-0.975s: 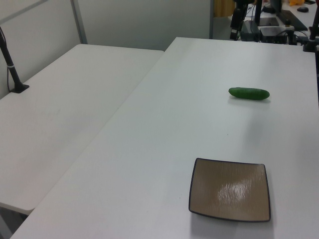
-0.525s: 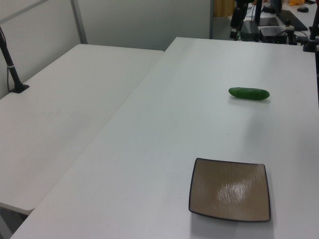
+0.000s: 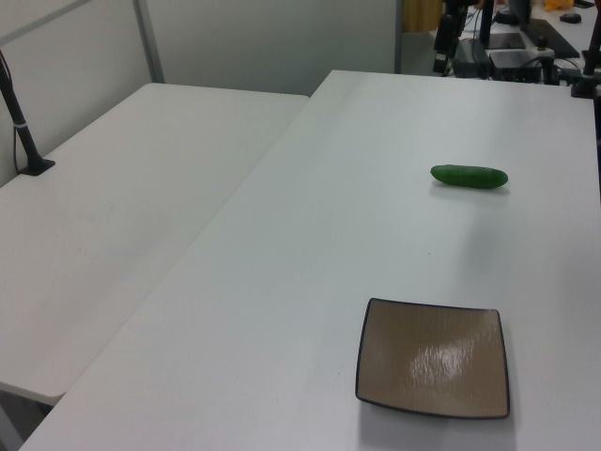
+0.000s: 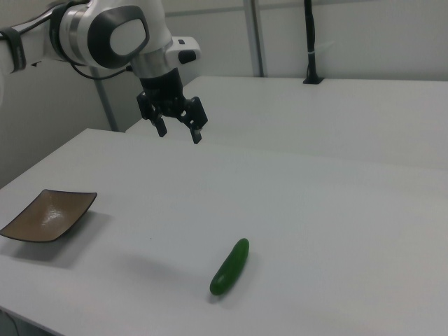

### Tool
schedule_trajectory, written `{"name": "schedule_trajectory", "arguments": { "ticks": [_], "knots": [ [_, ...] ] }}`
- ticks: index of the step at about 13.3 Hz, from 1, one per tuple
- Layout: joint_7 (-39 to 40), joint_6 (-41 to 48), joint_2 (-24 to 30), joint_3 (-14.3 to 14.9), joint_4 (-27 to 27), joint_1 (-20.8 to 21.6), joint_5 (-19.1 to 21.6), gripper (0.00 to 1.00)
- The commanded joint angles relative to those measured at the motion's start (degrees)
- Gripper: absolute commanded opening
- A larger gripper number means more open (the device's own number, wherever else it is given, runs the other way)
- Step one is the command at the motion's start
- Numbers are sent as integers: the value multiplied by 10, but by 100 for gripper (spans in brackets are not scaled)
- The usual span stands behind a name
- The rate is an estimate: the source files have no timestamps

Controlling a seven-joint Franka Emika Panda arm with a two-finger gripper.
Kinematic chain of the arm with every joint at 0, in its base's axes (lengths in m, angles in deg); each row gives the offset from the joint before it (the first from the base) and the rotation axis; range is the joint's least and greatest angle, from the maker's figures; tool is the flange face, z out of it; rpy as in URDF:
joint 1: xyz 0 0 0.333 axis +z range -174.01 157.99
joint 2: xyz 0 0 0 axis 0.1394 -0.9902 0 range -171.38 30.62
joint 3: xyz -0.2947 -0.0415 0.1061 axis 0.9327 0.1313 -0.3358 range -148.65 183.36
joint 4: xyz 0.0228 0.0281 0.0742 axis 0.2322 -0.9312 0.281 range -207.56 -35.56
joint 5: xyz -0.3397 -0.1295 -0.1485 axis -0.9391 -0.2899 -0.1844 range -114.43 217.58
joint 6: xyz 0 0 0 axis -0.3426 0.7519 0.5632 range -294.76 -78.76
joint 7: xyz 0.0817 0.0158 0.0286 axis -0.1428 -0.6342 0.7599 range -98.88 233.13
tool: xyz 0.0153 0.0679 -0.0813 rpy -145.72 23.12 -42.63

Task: Cucumber placed on a ceramic plate
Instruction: 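Move the open gripper over the green cucumber and lower it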

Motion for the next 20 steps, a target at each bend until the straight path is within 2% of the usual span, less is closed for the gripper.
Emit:
{"name": "schedule_trajectory", "arguments": {
  "ticks": [1,4,8,13,20],
  "knots": [
    [83,7,5,7,-15,-7,1,100],
    [153,28,4,7,-20,-14,1,100],
    [155,56,7,7,-39,-23,0,100],
    [150,47,5,7,-97,-34,-4,100],
    [150,-43,5,7,-196,-46,-32,100]
  ]
}}
